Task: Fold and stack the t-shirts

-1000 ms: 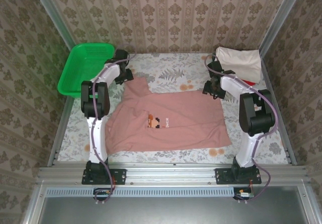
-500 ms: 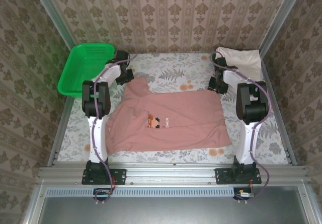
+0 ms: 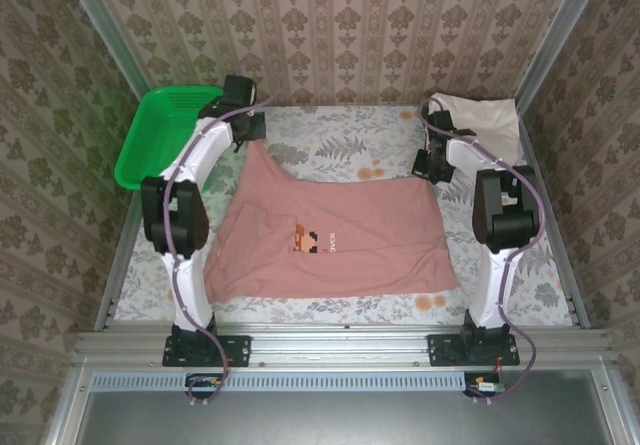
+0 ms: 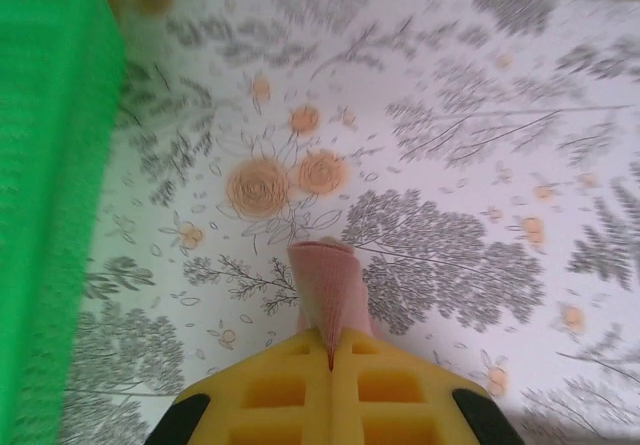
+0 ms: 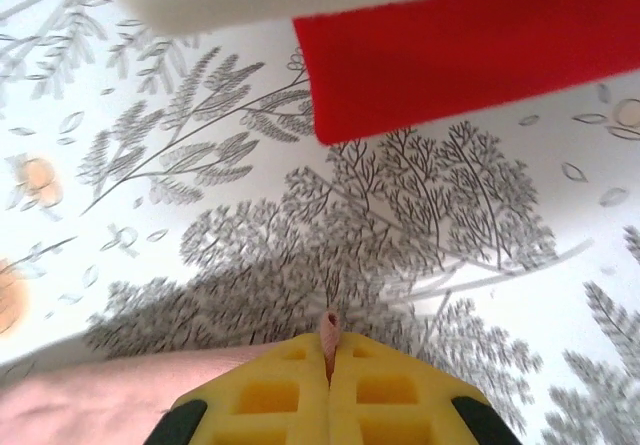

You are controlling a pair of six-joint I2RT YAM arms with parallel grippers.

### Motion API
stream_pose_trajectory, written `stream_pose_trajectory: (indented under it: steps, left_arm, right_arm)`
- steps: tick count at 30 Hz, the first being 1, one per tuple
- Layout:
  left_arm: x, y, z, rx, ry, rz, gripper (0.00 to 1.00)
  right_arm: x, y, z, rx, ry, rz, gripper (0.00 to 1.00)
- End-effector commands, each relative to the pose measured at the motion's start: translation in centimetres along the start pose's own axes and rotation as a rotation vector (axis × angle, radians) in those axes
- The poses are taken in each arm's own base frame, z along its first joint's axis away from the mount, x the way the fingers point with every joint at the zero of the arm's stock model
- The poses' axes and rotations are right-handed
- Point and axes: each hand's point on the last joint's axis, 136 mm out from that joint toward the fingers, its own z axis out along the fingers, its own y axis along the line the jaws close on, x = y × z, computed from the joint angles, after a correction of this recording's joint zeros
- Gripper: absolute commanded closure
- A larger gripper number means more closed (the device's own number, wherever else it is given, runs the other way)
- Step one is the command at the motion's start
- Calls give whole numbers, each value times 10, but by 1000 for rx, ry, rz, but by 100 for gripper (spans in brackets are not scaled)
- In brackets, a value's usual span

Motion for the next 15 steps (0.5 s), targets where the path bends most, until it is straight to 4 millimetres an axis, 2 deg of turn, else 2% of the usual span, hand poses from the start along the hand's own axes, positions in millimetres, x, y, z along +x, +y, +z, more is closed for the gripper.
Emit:
stream_pose_trajectory:
  steps: [1, 11, 15]
  left_arm:
    - [5, 19, -19, -57, -31, 54, 100]
    - [57, 41, -63, -56, -51, -19, 100]
    - [83, 52, -85, -64, -73, -69, 100]
  right_arm:
    - [5, 2, -30, -27, -29, -25, 100]
    - [36, -7, -55, -68, -49, -30, 100]
    - [49, -14, -69, -83, -67, -23, 100]
